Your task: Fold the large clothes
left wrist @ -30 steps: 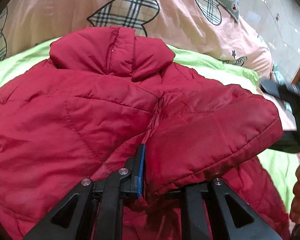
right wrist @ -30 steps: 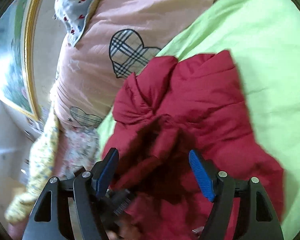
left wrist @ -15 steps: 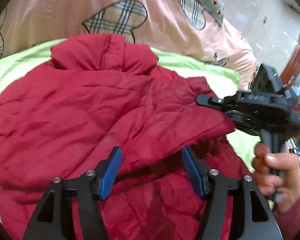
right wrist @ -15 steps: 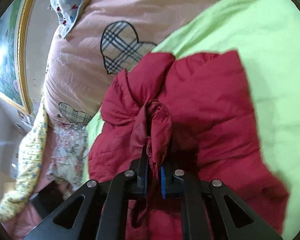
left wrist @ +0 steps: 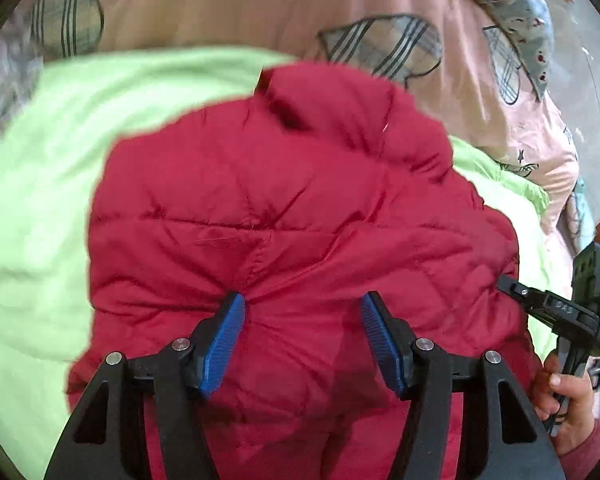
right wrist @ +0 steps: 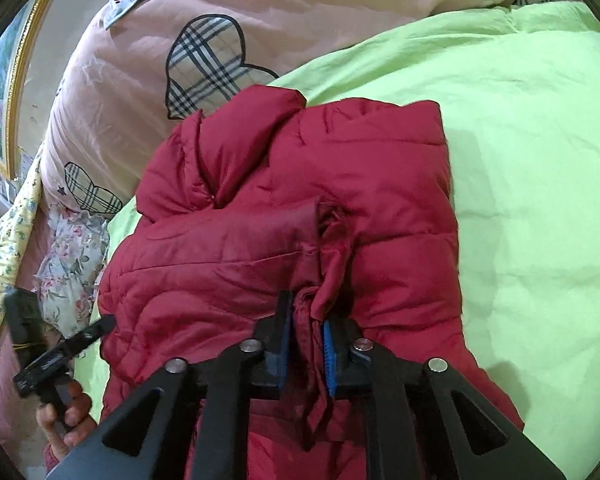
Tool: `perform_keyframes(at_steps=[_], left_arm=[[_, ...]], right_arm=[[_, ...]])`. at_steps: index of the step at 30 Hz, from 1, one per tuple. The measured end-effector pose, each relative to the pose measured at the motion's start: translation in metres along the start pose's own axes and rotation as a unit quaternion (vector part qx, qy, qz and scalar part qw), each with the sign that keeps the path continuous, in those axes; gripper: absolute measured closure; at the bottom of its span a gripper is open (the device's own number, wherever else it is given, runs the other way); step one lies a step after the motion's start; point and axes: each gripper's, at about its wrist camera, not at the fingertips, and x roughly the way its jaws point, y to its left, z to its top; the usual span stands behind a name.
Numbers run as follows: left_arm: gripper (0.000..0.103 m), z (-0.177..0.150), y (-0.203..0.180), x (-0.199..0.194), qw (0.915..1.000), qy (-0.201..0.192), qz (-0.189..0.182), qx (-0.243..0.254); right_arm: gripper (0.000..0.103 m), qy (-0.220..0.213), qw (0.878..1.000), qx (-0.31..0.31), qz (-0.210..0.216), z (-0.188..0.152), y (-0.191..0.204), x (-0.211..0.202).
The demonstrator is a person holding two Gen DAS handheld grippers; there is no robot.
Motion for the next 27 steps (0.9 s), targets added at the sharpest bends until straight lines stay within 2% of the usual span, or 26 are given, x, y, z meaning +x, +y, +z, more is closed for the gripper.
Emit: perform_keyframes(at_steps=[2, 4, 7, 9, 11, 15, 18, 20, 22, 27], left_arm=[[0.043, -0.002, 0.001, 0.005, 1.0, 0.0, 0.005, 0.0], [0.043, -0.002, -0.005, 0.008, 0.9997, -0.003, 0.02, 0.011], [0.042, -0.004, -0.012, 0.013, 0.9992, -0.004, 0.034, 0.022], [0.041, -0.007, -0.012, 0.012, 0.9991, -0.005, 0.036, 0.022], [0.041, -0.007, -0.011, 0.015, 0.999, -0.003, 0.039, 0.022], [0.04, -0.008, -0.016, 0.013, 0.9982, 0.0, 0.049, 0.035], [0.041, -0.01, -0.019, -0.002, 0.998, -0.004, 0.043, 0.045], [0.041, -0.012, -0.015, -0.019, 0.9985, -0.019, 0.034, 0.037], [0.041, -0.013, -0.007, -0.029, 0.9984, -0.029, 0.041, 0.027], [0.047, -0.023, 0.006, -0.014, 0.9982, -0.001, 0.057, 0.018]], right_arm=[[0.08, -0.013, 1.0, 0.002, -0.018, 0.001, 0.002, -0.012], [0.08, -0.058, 0.997, -0.023, -0.055, 0.0, 0.016, -0.039], [0.077, -0.093, 0.992, -0.063, -0.061, 0.0, 0.039, -0.06], [0.071, -0.075, 0.993, -0.085, -0.046, 0.001, 0.054, -0.051], [0.071, -0.049, 0.992, -0.108, -0.05, -0.002, 0.064, -0.032], [0.071, 0.007, 0.985, -0.129, -0.118, -0.012, 0.053, 0.023], [0.073, 0.006, 0.987, -0.123, -0.107, -0.017, 0.038, 0.031], [0.074, 0.007, 0.987, -0.117, -0.108, -0.016, 0.039, 0.032], [0.074, 0.006, 0.986, -0.122, -0.111, -0.017, 0.04, 0.032], [0.074, 0.002, 0.986, -0.124, -0.114, -0.019, 0.041, 0.032]])
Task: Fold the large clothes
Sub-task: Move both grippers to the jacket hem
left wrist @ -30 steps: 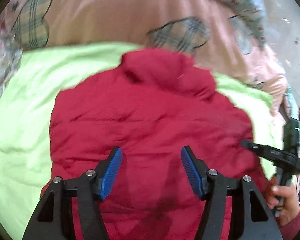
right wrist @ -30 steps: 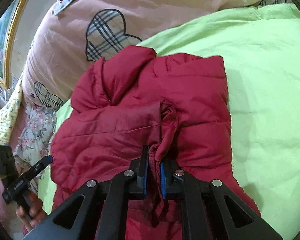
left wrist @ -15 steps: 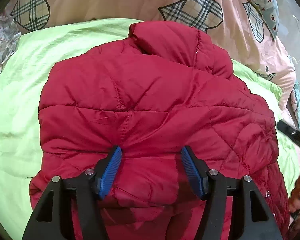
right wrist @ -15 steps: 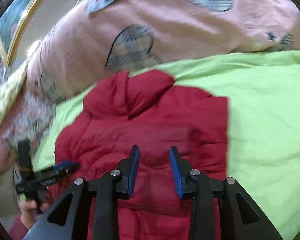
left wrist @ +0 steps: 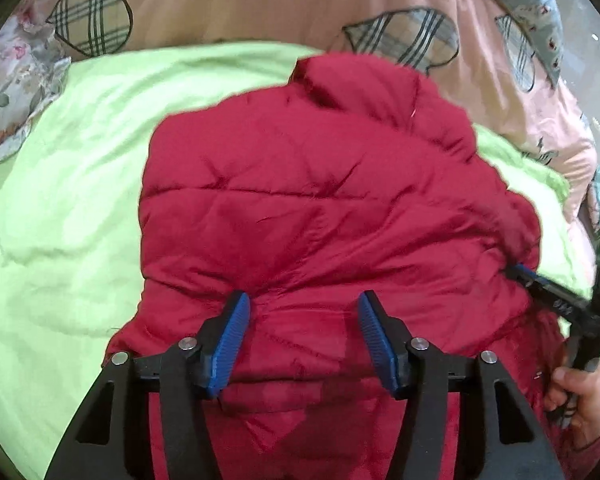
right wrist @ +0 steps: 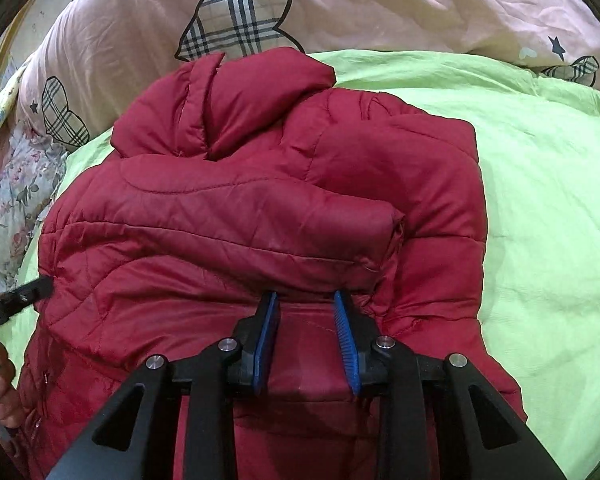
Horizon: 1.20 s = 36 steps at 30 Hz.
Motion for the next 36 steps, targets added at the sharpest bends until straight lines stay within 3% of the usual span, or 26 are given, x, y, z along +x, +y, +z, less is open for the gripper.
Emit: perform_keyframes(at_steps=[5, 12, 17, 22, 25, 36], left_arm=[[0.047, 0.002, -0.002, 0.011, 0.9999, 0.004, 0.012, 0.003], [0.046, 0.0, 0.001, 0.018, 0.9999, 0.005, 0.011, 0.006], [0.046, 0.004, -0.003, 0.016, 0.9998, 0.012, 0.018, 0.004], [0.046, 0.002, -0.004, -0.01, 0.9998, 0.006, 0.015, -0.01], [0.046, -0.007, 0.003, -0.032, 0.9994, -0.004, 0.003, -0.033], [0.046, -0.068, 0.029, -0.102, 0.9971, 0.015, -0.027, -0.07]], right_arm=[[0.071, -0.017, 1.0, -0.003, -0.006, -0.001, 0.004, -0.018], [0.071, 0.002, 0.999, -0.024, -0.023, -0.009, 0.009, -0.002], [0.07, 0.009, 1.0, 0.018, 0.013, -0.003, -0.001, -0.012], [0.068, 0.001, 0.999, 0.042, 0.035, -0.004, -0.003, -0.049], [0.049, -0.001, 0.998, 0.044, 0.049, -0.011, 0.0, -0.073], [0.043, 0.025, 0.992, 0.078, 0.098, -0.058, -0.024, -0.131]])
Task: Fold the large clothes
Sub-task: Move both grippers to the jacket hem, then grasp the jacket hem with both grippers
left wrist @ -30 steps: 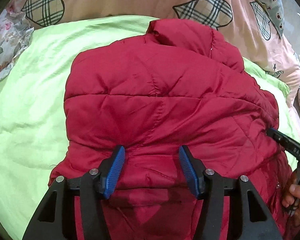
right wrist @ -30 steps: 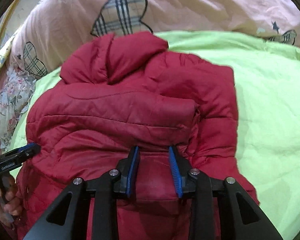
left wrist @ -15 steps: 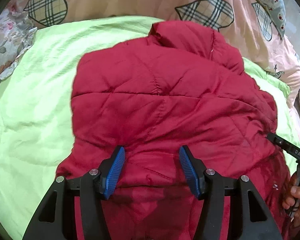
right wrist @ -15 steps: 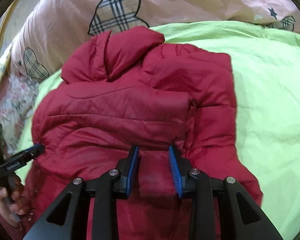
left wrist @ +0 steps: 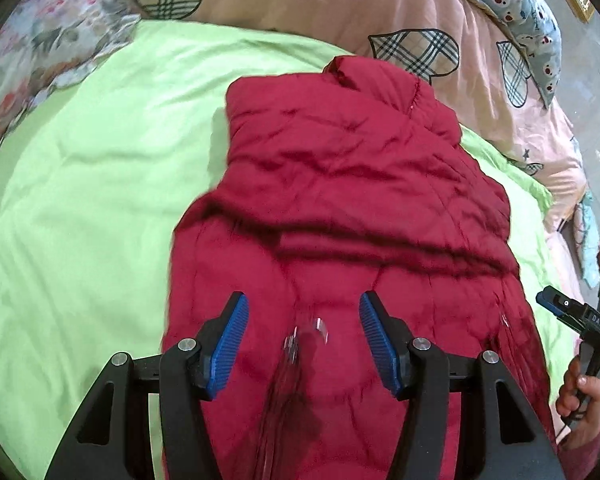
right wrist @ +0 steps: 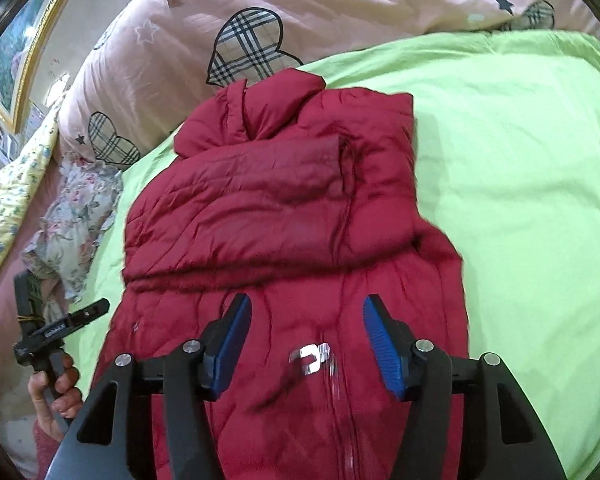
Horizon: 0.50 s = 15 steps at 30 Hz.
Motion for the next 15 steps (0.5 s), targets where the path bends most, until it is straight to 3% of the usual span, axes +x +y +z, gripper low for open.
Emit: perform_keyframes(at_steps=[15], left_arm=[[0.045, -0.074, 0.031, -0.076, 0.9998, -0.002, 0.014, -0.011]], right_arm=[[0.033, 0.01, 0.999, 0.038, -0.029, -0.074, -0.037, -0.06]])
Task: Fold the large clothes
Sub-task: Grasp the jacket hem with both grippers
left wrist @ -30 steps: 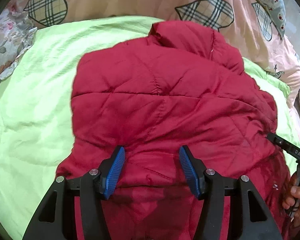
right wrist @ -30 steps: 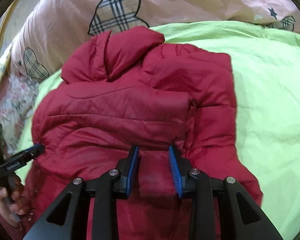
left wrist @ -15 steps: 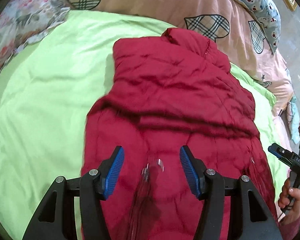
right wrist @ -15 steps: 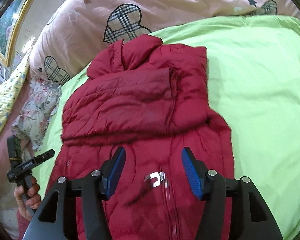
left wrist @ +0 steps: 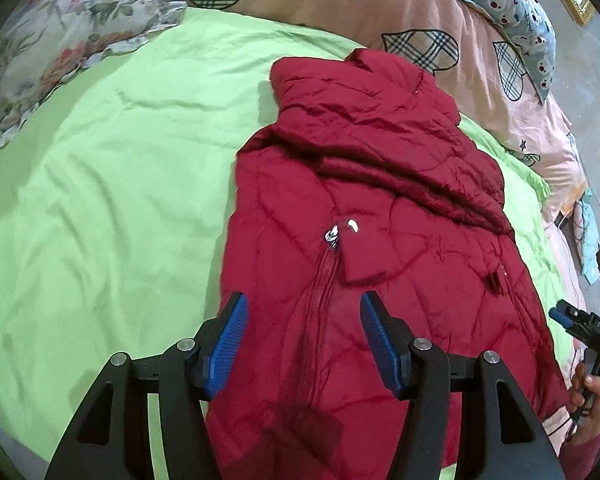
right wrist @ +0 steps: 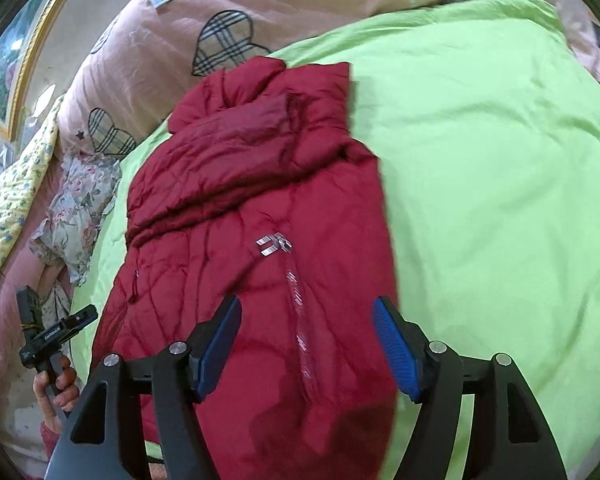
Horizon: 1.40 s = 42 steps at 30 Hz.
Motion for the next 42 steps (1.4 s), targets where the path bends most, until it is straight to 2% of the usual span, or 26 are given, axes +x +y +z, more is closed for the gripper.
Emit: perform_keyframes(at_steps=[3, 11, 18, 23, 24, 29, 30, 32, 34, 35, 37, 39, 42], left_arm=[[0.044, -0.01, 0.006, -0.01, 0.9999, -0.003, 0.012, -0.002], [0.035, -0.03, 0.015, -0.024, 1.0, 0.0, 0.004, 0.0], [0.025, -0.041, 0.02, -0.022, 0.9998, 0.019, -0.001, 0.002], [0.024, -0.049, 0.022, -0.017, 0.9993, 0.036, -0.011, 0.009], [0.024, -0.051, 0.022, -0.016, 0.9991, 0.04, -0.013, 0.01], [0.026, -0.061, 0.021, -0.007, 0.9975, 0.06, -0.034, 0.014], [0.026, -0.063, 0.02, -0.005, 0.9971, 0.063, -0.04, 0.015], [0.029, -0.066, 0.018, -0.002, 0.9964, 0.066, -0.048, 0.023], [0.041, -0.067, 0.015, 0.001, 0.9962, 0.067, -0.048, 0.028], [0.045, -0.067, 0.014, 0.001, 0.9959, 0.066, -0.053, 0.031], [0.063, -0.066, 0.012, 0.0, 0.9955, 0.062, -0.06, 0.038], [0.073, -0.066, 0.008, -0.003, 0.9955, 0.056, -0.06, 0.046], [0.081, -0.066, 0.005, -0.007, 0.9953, 0.048, -0.065, 0.054]], right_arm=[[0.031, 0.0, 1.0, 0.012, -0.009, -0.013, -0.01, -0.009], [0.028, 0.034, 0.999, 0.019, -0.011, -0.045, -0.013, -0.013], [0.027, 0.068, 0.998, 0.001, -0.002, -0.063, 0.003, 0.0], [0.025, 0.084, 0.996, -0.025, -0.008, -0.076, 0.012, 0.005], [0.025, 0.084, 0.996, -0.028, -0.007, -0.078, 0.011, 0.004], [0.048, 0.081, 0.996, -0.039, 0.003, -0.085, 0.009, -0.002], [0.048, 0.081, 0.996, -0.041, 0.003, -0.086, 0.009, -0.003], [0.048, 0.079, 0.996, -0.04, 0.005, -0.087, 0.009, -0.003], [0.05, 0.076, 0.996, -0.044, 0.007, -0.088, 0.011, -0.003], [0.055, 0.074, 0.996, -0.047, 0.011, -0.088, 0.011, -0.003], [0.065, 0.065, 0.996, -0.051, 0.02, -0.089, 0.014, -0.006], [0.071, 0.054, 0.997, -0.057, 0.027, -0.09, 0.015, -0.011], [0.075, 0.041, 0.997, -0.051, 0.047, -0.093, 0.011, -0.018]])
